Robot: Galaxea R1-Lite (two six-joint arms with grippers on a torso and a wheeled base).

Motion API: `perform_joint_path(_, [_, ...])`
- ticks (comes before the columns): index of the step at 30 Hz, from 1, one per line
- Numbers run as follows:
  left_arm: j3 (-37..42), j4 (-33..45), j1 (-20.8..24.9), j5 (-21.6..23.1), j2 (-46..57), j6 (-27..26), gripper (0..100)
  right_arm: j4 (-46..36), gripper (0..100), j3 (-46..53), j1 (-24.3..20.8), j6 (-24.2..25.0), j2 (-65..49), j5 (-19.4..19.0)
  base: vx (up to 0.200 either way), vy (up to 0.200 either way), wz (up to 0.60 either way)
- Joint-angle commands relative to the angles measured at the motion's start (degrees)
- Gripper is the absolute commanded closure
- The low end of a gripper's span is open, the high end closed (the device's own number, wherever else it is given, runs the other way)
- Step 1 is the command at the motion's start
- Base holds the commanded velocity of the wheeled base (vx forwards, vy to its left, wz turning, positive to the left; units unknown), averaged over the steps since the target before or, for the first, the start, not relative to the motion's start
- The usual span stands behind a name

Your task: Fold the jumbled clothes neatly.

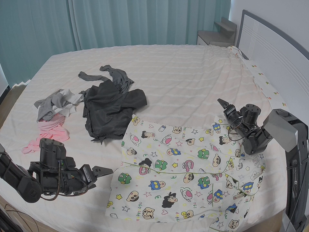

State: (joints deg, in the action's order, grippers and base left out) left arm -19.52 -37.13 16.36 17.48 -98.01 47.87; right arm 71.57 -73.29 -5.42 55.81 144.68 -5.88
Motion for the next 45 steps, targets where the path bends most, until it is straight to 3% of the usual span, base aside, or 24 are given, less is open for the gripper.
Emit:
perform_joint_path(1, [0.0, 0.0, 0.0, 0.0, -0.1, 0.0, 0, 0.2, 0, 0.4, 0.5, 0.1, -0.1, 0.0, 0.000, 0.000, 0.00])
perform_joint_path(6, [0.0, 0.0, 0.0, 0.0, -0.1, 0.0, 0, 0.7, 0, 9.5, 1.4, -0.3, -6.2, 0.0, 0.000, 0.000, 0.00])
perform_joint_path(12, [-0.1, -0.3, 0.0, 0.2, 0.1, 1.4, 0, 0.7, 0, 28.0, 2.7, -2.1, -19.5, -1.9, 0.000, 0.000, 0.00])
perform_joint_path(17, [0.0, -0.7, 0.1, 0.3, -0.2, 3.4, 0, 0.9, 0, 43.9, 8.1, -7.3, -30.8, -7.4, 0.000, 0.000, 0.00])
perform_joint_path(21, [-0.1, -0.7, 0.2, 0.3, -0.5, 4.0, 0, 0.9, 0, 51.8, 12.4, -8.3, -35.6, -11.4, -0.200, 0.000, 0.00])
perform_joint_path(22, [-0.1, -0.7, 0.4, 0.3, -0.6, 4.0, 0, 0.9, 0, 54.1, 14.0, -8.4, -36.4, -14.2, -0.200, 0.000, 0.00])
perform_joint_path(25, [0.0, -0.7, 0.9, 0.3, -0.9, 4.0, 0, 0.7, 0, 56.3, 16.9, -11.2, -36.0, -19.3, -0.200, 0.000, 0.00])
perform_joint_path(26, [-0.1, -0.7, 1.0, 0.4, -1.0, 4.0, 0, 0.4, 0, 57.1, 18.8, -15.3, -34.8, -21.2, -0.200, 0.000, 0.00])
perform_joint_path(28, [-0.1, -0.7, 1.1, 0.3, -1.2, 3.9, 0, 0.7, 0, 58.1, 20.4, -21.0, -32.7, -22.2, -0.200, 0.000, 0.00])
perform_joint_path(30, [0.0, -0.7, 1.1, 0.3, -1.3, 3.9, 0, 0.7, 0, 58.3, 20.5, -21.7, -32.4, -22.3, -0.200, 0.000, 0.00])
perform_joint_path(31, [0.0, -0.7, 1.1, 0.3, -1.5, 3.9, 0, 0.7, 0, 59.6, 21.2, -26.2, -30.2, -23.6, -0.200, 0.000, 0.00])
perform_joint_path(39, [0.0, -0.7, 1.1, 0.3, -1.9, 3.9, 0, 0.2, 0, 61.3, 20.8, -28.7, -24.4, -26.1, -0.200, 0.000, 0.00])
perform_joint_path(45, [0.0, -0.7, 1.2, 0.3, -2.0, 3.8, 0, 0.9, 0, 64.3, 19.2, -38.4, -19.2, -28.0, -0.067, 0.000, 0.00])
